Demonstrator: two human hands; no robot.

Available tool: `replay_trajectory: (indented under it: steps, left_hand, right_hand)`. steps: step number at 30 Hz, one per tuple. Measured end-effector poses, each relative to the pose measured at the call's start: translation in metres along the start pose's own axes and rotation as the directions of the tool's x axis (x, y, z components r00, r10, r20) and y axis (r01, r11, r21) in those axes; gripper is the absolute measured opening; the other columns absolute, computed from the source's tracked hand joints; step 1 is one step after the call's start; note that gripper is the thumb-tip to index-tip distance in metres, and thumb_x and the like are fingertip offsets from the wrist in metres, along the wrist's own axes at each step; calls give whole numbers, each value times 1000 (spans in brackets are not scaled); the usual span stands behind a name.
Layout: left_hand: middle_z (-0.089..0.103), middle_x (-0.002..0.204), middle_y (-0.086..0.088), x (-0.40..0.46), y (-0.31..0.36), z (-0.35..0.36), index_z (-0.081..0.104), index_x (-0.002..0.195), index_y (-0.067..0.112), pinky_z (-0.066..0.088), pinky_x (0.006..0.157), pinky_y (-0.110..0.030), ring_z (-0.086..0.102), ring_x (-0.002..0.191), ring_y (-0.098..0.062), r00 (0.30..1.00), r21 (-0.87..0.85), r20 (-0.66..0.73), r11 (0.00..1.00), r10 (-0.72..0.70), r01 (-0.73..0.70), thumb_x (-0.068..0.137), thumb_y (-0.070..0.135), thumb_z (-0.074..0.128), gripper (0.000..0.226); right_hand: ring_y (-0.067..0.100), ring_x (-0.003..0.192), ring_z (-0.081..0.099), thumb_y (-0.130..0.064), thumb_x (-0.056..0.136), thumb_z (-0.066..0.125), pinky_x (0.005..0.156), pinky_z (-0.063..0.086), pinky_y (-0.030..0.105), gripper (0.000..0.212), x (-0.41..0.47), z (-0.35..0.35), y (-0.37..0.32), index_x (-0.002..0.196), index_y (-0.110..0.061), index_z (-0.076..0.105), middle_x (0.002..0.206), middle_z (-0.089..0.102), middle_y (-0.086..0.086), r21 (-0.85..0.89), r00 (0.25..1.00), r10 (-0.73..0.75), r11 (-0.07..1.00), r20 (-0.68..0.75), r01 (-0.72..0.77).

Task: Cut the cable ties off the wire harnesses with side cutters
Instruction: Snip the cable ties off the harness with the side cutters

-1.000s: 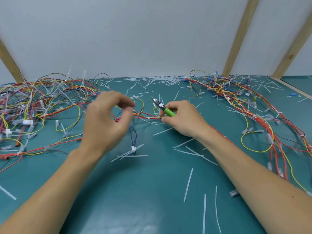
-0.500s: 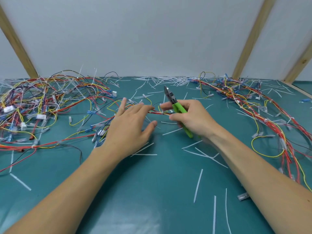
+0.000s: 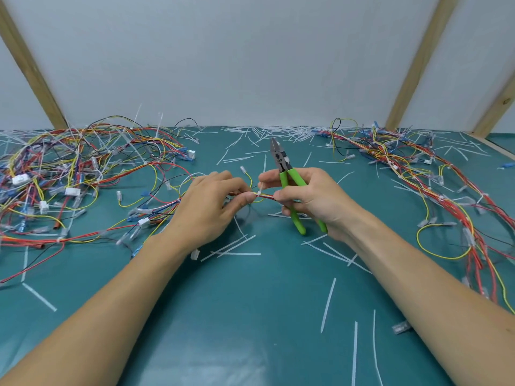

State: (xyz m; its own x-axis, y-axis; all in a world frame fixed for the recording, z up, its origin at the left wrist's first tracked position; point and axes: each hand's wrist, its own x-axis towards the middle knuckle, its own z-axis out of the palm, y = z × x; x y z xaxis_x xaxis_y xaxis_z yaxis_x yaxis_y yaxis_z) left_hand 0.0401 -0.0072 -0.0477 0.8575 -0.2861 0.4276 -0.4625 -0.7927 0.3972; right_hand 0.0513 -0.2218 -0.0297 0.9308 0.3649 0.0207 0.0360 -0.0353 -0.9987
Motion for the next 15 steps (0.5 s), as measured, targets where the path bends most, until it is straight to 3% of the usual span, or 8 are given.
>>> replay_trajectory:
  steps: [3,6,9,11,13,15]
  left_hand:
    - [62,100,10,0,-2,0,72,96,27,38,92,-40,53,94,-18,1000,-37,1,999,2,-2,98,41,55,23]
    - [69,88,11,0,-4,-1,74,93,26,42,92,-41,55,92,-17,999,-110,19,994,-26,28,100,33,58,18]
    - [71,77,9,-1,-4,1,76,91,24,44,82,-34,57,88,-16,993,-163,4,980,-114,113,98,30,63,16]
    - [71,72,5,-1,-5,2,74,87,23,44,73,-27,60,80,-17,981,-208,-18,961,-193,185,96,30,66,14]
    - [71,70,5,-1,-5,2,71,84,23,43,66,-22,63,72,-15,968,-259,-16,936,-250,238,95,30,67,14]
    - [71,72,4,-1,-4,2,70,84,22,45,69,-24,63,74,-16,963,-267,6,927,-271,262,96,31,66,15]
  right_hand:
    - [26,84,53,9,90,61,63,53,25,32,-1,0,-2,102,-17,77,105,78,0,-12,1000,2,1000,-18,-2]
    - [17,72,56,9,90,62,64,53,27,31,0,0,-3,101,-16,77,103,79,-2,-42,999,-6,999,-39,5]
    - [13,56,54,0,92,67,61,56,34,16,2,-1,-2,97,-11,77,84,76,3,-169,992,-47,985,-115,27]
    - [15,56,57,-22,92,73,64,56,37,8,4,-4,0,88,-16,76,73,73,1,-428,965,-163,902,-204,62]
    - [12,58,55,-47,89,74,61,48,30,28,4,-9,4,77,-22,72,63,67,-7,-670,918,-313,738,-243,75]
    - [14,62,54,-62,86,69,60,42,30,41,4,-13,5,75,-23,70,60,62,-6,-757,896,-368,651,-248,57]
